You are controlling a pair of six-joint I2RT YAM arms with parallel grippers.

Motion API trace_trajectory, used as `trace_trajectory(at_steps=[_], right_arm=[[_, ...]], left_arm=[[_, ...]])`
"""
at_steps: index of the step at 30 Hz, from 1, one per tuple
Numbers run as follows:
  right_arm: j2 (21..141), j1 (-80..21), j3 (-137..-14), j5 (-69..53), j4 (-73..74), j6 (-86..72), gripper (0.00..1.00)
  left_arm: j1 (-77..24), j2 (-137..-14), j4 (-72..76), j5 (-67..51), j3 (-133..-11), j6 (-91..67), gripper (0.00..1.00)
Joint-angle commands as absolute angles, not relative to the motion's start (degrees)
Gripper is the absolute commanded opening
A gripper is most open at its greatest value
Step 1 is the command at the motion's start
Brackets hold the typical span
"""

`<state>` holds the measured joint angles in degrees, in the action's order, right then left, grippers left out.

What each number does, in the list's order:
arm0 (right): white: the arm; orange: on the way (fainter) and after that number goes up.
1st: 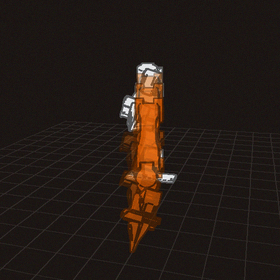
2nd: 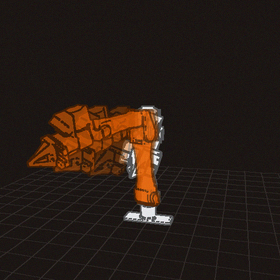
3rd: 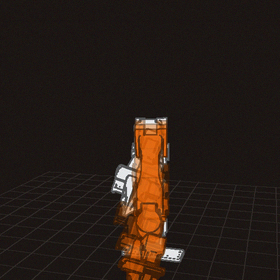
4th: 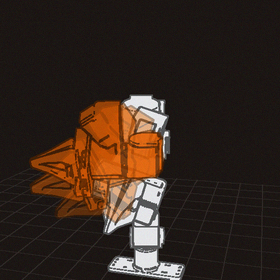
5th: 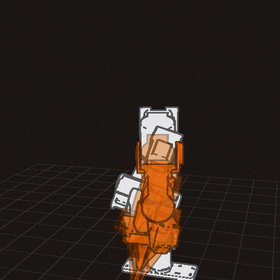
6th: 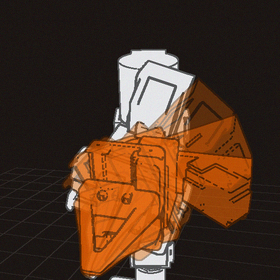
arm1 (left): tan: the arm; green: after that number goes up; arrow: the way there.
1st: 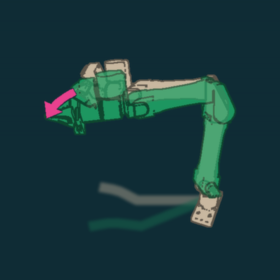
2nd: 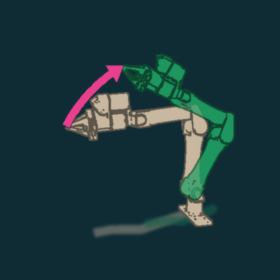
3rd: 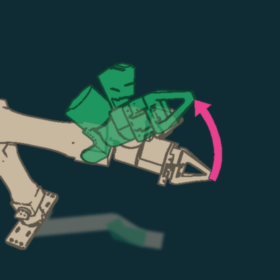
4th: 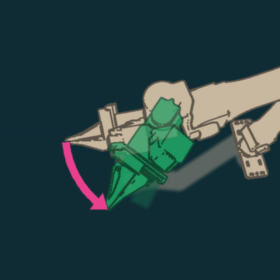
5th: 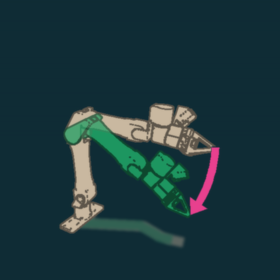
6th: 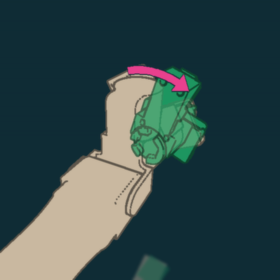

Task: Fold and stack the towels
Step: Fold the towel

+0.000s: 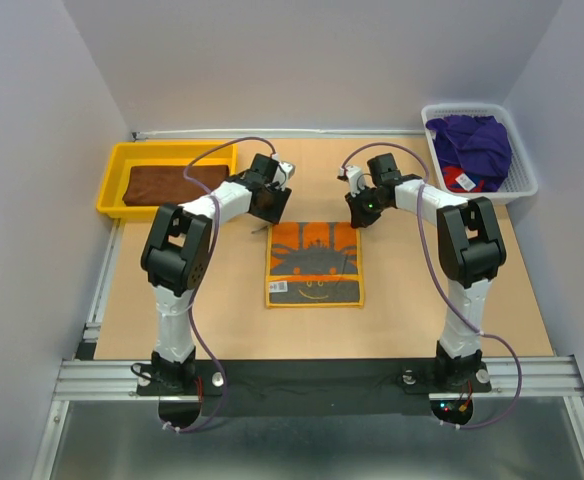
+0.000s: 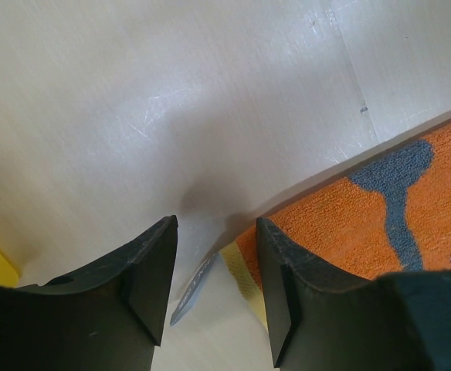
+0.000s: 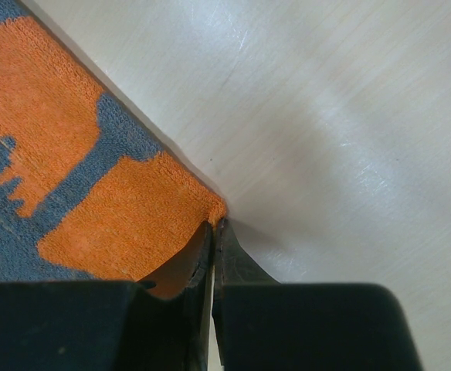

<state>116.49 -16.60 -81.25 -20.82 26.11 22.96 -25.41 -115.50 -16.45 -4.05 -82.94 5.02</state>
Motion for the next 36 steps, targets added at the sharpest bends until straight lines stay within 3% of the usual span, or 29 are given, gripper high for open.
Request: trace_trajectory(at_steps=[1,7,30,32,36], right_arm=[[117.6,-17.4,-78.75,-18.46,27.95,23.99,0.0],[117.42,-17.49,-78.93,-18.46,27.95,23.91,0.0],[117.25,-17.49,-78.75,-17.23,27.95,23.73,0.0],[117.33,-17.49,-78.75,-17.4,27.86,23.82,0.0],[117.33,-17.49,-78.58,-17.23,27.95,23.82,0.01]], left_arm=[[-25.23,-110.4,-15.73,-3.52,-83.23,4.05,0.56],[-25.31,-105.82,-14.94,-5.09,-84.11,3.34,0.57],[-25.93,-114.34,-16.61,-4.22,-81.48,6.15,0.56],[-26.02,-115.39,-16.44,-3.17,-81.65,5.8,0.51],[-26.02,-116.89,-16.35,-2.64,-82.18,5.36,0.5]])
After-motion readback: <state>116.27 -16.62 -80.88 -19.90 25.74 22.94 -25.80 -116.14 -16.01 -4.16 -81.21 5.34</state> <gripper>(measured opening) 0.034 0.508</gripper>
